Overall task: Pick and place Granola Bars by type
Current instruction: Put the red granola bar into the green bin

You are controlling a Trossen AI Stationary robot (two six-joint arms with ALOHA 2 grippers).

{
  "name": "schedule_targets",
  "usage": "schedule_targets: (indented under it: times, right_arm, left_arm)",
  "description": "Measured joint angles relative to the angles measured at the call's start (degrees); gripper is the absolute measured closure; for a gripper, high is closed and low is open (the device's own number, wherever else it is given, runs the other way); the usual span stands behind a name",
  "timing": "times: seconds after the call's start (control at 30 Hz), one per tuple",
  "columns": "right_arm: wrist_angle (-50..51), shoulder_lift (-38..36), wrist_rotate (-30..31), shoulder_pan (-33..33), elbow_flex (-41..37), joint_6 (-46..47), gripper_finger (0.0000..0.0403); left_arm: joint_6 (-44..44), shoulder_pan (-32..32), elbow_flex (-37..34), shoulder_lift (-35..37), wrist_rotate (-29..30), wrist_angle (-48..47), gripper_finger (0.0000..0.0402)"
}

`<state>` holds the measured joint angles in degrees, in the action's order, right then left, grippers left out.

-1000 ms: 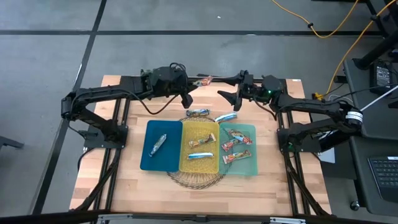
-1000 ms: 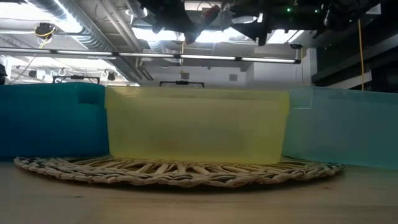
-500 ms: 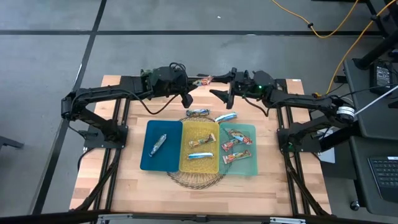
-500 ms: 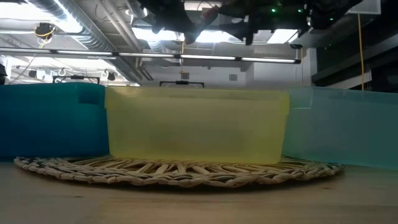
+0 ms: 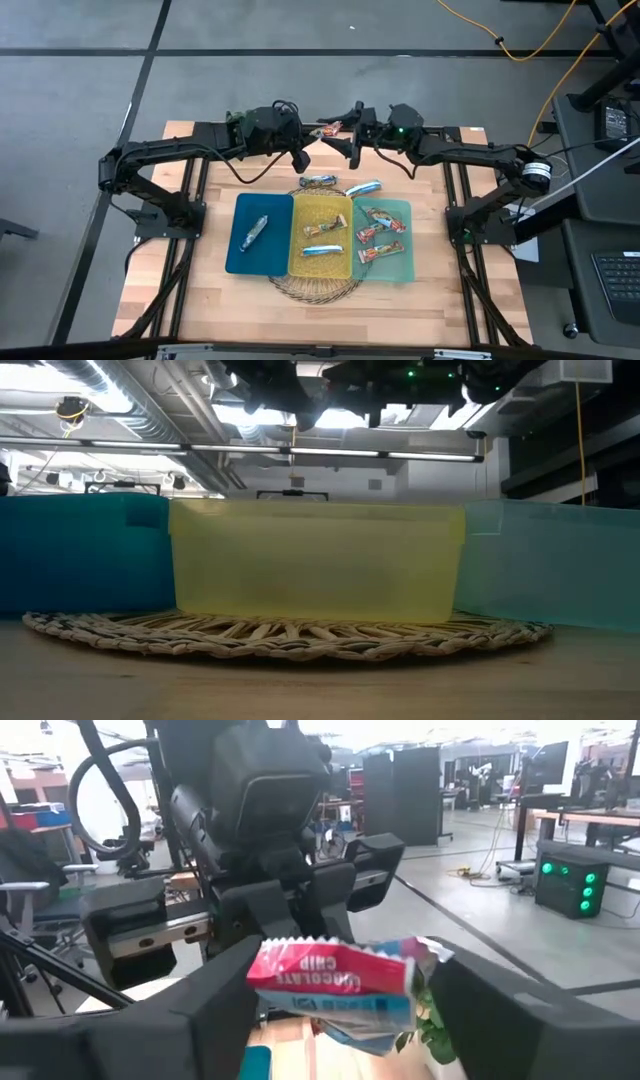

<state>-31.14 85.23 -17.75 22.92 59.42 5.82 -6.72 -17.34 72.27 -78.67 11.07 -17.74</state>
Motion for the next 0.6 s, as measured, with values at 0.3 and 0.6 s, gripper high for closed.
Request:
schedule_targets:
  times: [0.3,0.6]
  right_arm:
    - [0.2,0.22,-0.05,0.0,0.19,-0.15,0.0278]
    - [0.21,0.22,-0.03,0.0,0.19,-0.3,0.0328]
  left_arm:
    - [0.46,0.0,0.0,0.0,-0.07,0.04,0.0372]
    - [4.04,0.09,0.0,0.04,-2.05,-0.04,0.0349]
